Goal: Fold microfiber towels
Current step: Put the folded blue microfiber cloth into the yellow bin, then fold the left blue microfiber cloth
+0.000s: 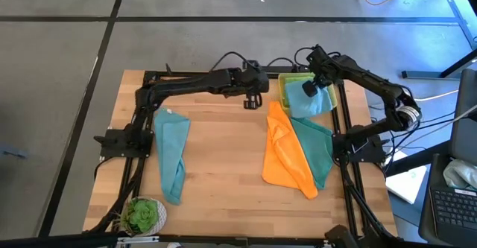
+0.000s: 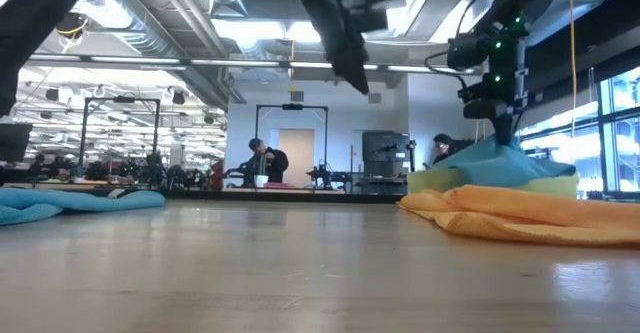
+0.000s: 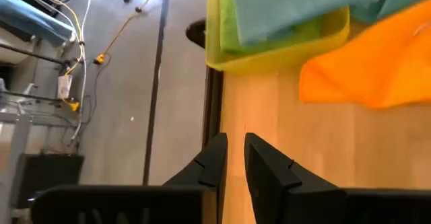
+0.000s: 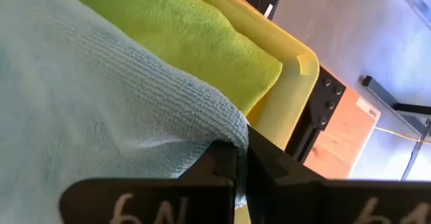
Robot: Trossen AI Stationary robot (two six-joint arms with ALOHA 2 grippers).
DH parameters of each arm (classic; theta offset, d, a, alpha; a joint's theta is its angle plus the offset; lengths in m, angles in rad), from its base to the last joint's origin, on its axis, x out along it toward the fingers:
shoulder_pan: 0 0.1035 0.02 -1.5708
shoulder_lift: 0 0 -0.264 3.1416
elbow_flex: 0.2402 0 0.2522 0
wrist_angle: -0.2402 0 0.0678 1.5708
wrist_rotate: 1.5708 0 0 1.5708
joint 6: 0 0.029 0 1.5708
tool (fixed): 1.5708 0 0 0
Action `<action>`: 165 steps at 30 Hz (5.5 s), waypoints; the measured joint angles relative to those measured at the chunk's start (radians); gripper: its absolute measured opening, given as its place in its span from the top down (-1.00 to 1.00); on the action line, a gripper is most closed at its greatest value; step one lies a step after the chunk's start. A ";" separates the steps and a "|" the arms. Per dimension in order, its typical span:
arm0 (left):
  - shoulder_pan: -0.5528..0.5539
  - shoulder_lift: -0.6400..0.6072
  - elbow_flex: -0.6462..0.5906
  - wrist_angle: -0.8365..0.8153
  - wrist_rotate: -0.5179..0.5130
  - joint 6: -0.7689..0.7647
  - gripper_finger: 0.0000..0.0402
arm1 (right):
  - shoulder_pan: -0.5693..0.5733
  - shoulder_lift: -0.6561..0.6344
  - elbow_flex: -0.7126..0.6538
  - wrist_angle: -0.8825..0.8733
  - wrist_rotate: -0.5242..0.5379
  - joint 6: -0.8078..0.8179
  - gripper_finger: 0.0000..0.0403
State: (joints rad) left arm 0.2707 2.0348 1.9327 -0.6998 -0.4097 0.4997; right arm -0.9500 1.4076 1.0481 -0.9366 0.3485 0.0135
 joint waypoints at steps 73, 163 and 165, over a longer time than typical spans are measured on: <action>-0.554 -0.719 -0.829 -0.048 -0.499 -0.703 0.78 | 0.003 0.194 0.134 -0.039 -0.328 0.031 0.24; -0.488 -0.719 -0.988 -0.456 -0.259 -1.256 0.49 | 0.469 -0.157 -0.340 1.200 -0.464 0.114 0.94; -0.416 -0.719 -0.988 -0.471 -0.183 -1.179 0.36 | 0.526 -0.132 -0.382 1.291 -0.533 0.089 0.94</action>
State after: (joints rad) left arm -0.1456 1.3163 0.9451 -1.1705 -0.5925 -0.6794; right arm -0.4236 1.2754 0.6665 0.3546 -0.1842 0.1027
